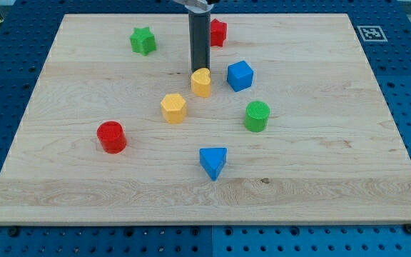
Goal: Push the blue cube towards center right
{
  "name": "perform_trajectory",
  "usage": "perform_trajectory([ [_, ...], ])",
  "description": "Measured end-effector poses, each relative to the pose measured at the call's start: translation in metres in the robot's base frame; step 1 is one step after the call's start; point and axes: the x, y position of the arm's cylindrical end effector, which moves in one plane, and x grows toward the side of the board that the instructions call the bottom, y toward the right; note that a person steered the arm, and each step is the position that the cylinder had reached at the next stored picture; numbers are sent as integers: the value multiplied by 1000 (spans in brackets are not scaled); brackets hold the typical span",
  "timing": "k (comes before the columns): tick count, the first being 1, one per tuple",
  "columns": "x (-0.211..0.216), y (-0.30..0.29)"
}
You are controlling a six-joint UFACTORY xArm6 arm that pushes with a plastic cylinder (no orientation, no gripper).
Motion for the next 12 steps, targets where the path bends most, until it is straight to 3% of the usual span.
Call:
perform_trajectory([
  [3,8,54],
  [12,73,52],
])
